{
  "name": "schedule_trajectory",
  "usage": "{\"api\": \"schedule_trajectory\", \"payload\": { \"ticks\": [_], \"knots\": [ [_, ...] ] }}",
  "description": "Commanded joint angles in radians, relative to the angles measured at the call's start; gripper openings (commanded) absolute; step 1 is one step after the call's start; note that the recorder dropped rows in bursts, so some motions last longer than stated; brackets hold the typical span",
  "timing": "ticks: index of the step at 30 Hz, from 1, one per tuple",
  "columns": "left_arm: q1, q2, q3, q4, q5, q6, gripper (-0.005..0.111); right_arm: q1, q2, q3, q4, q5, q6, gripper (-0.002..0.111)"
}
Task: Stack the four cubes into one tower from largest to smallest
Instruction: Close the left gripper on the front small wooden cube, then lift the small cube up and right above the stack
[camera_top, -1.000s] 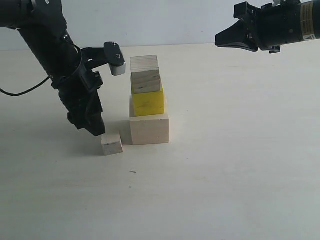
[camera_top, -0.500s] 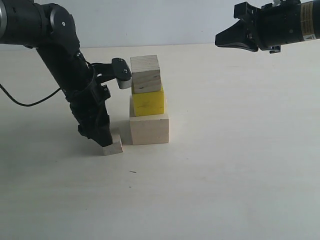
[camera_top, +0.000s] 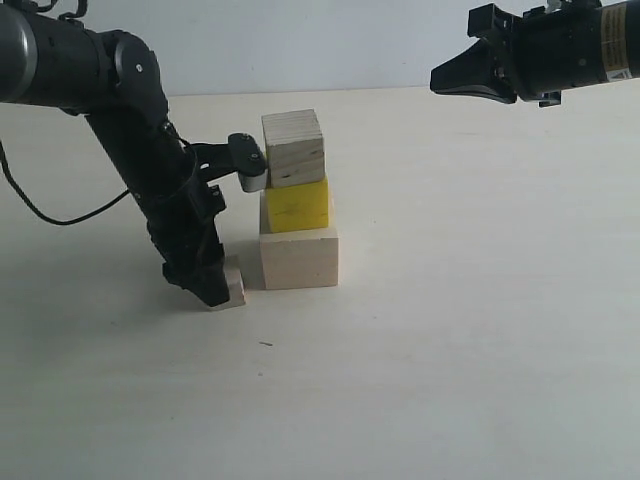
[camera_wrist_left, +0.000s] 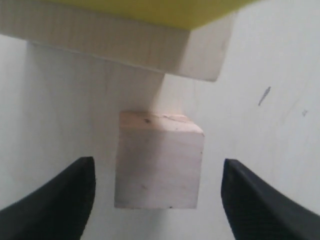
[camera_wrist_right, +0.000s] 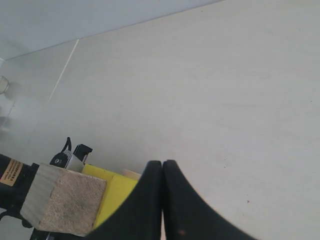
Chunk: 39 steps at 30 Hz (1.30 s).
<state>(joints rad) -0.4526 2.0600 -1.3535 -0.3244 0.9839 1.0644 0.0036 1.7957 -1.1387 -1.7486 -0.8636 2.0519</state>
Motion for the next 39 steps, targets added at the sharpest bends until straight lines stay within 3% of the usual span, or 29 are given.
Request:
{"api": "schedule_trajectory", "payload": {
  "ticks": [1, 11, 14, 19, 26, 39],
  "knots": [
    [-0.005, 0.007, 0.003, -0.008, -0.012, 0.006, 0.069, -0.004, -0.002, -0.004, 0.004, 0.002, -0.011, 0.000],
    [-0.005, 0.009, 0.003, -0.001, -0.029, 0.013, 0.064, -0.004, -0.002, -0.004, 0.004, 0.002, -0.011, 0.000],
    [-0.005, 0.009, 0.003, 0.010, -0.028, 0.013, 0.049, -0.004, -0.002, -0.004, 0.004, 0.002, -0.011, 0.000],
    [-0.005, 0.009, 0.003, 0.068, 0.027, 0.013, 0.001, -0.004, -0.002, -0.004, 0.004, 0.002, -0.011, 0.000],
    [-0.005, -0.028, 0.003, 0.081, 0.113, 0.060, 0.000, -0.004, -0.002, -0.004, 0.004, 0.002, -0.011, 0.000],
    [0.011, -0.308, -0.048, 0.104, 0.139, -0.010, 0.000, -0.004, -0.002, -0.004, 0.004, -0.005, -0.011, 0.000]
  ]
}}
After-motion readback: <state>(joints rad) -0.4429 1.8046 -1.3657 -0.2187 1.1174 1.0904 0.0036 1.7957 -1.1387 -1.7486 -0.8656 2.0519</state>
